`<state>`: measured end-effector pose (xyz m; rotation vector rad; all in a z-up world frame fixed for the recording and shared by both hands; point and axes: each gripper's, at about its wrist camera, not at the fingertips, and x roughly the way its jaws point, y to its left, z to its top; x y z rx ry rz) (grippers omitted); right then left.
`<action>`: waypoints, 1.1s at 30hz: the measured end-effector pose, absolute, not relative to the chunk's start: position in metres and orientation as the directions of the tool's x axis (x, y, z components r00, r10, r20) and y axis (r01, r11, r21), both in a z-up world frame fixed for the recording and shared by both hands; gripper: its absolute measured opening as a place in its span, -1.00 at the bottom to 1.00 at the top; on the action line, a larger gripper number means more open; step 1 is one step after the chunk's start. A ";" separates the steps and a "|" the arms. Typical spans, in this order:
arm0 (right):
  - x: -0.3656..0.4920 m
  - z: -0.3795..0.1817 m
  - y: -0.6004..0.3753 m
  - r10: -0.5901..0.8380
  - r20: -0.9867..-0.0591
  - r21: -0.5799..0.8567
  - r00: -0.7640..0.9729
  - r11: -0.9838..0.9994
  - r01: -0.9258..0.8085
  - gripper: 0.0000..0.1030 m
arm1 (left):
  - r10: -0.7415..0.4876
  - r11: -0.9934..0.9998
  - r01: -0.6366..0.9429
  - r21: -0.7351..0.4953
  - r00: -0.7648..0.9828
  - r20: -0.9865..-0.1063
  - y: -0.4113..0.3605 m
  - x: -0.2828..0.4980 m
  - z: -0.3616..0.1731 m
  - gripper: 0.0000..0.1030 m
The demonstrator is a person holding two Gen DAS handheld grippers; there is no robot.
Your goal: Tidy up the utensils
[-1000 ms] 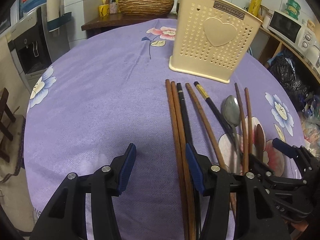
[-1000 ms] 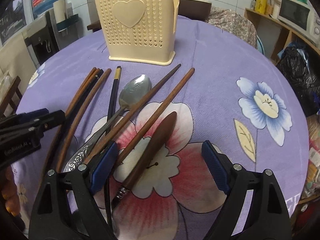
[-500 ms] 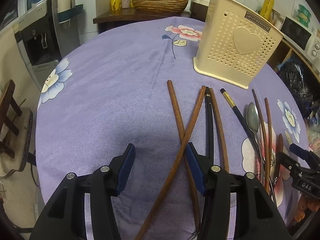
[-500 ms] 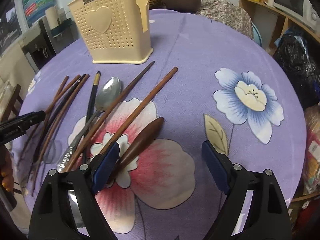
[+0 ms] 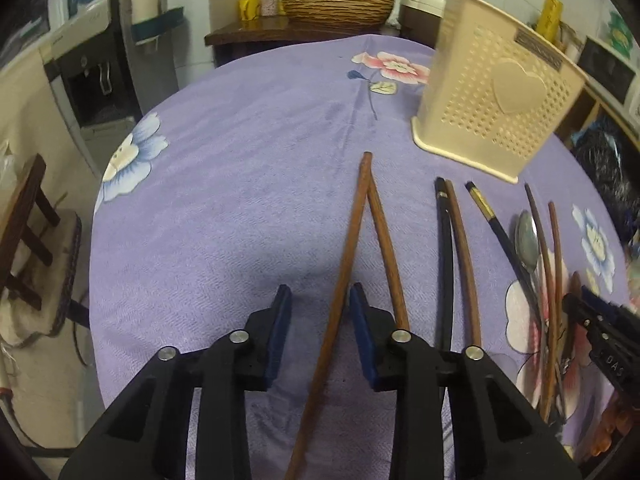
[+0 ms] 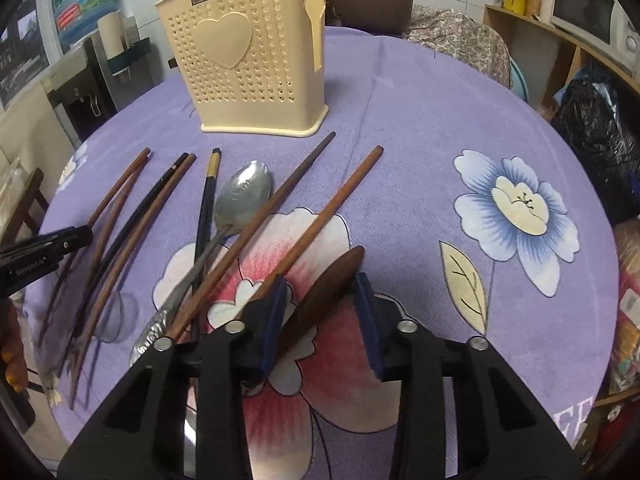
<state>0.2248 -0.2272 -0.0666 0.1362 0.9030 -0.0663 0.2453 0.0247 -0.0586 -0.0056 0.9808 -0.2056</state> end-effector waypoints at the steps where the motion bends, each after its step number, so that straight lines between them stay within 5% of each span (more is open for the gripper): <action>1: 0.227 -0.067 -0.226 0.000 -0.786 0.086 0.618 0.990 0.110 -0.44 | -0.184 0.981 0.154 -0.119 0.535 -0.824 0.030 0.247 -0.059 -0.54; 6: 0.236 -0.066 -0.226 0.006 -0.785 0.103 0.620 0.987 0.121 -0.43 | -0.164 0.986 0.102 -0.130 0.540 -0.825 0.041 0.254 -0.058 -0.51; 8: 0.231 -0.064 -0.229 0.016 -0.777 0.127 0.629 0.983 0.133 -0.16 | -0.128 0.992 0.092 -0.092 0.565 -0.815 0.042 0.252 -0.054 -0.47; 9: 0.227 -0.063 -0.230 0.011 -0.765 0.130 0.644 0.982 0.139 0.10 | -0.127 0.991 0.108 -0.078 0.579 -0.806 0.041 0.248 -0.051 -0.34; 12: 0.215 -0.055 -0.230 -0.030 -0.738 0.101 0.674 0.983 0.154 0.21 | -0.169 0.981 0.177 -0.075 0.608 -0.776 0.037 0.227 -0.042 0.15; 20: 0.198 -0.043 -0.215 0.009 -0.710 0.091 0.704 0.993 0.079 0.21 | -0.313 0.934 0.334 -0.126 0.597 -0.738 0.021 0.178 -0.033 0.12; 28: 0.184 -0.049 -0.215 0.013 -0.716 0.067 0.698 0.996 0.051 0.21 | -0.335 0.816 0.577 0.030 0.515 -0.789 -0.039 0.158 -0.047 0.02; 33: 0.179 -0.050 -0.222 0.008 -0.719 0.068 0.695 0.996 0.059 0.22 | -0.417 0.795 0.601 -0.082 0.443 -0.794 -0.027 0.155 -0.049 -0.16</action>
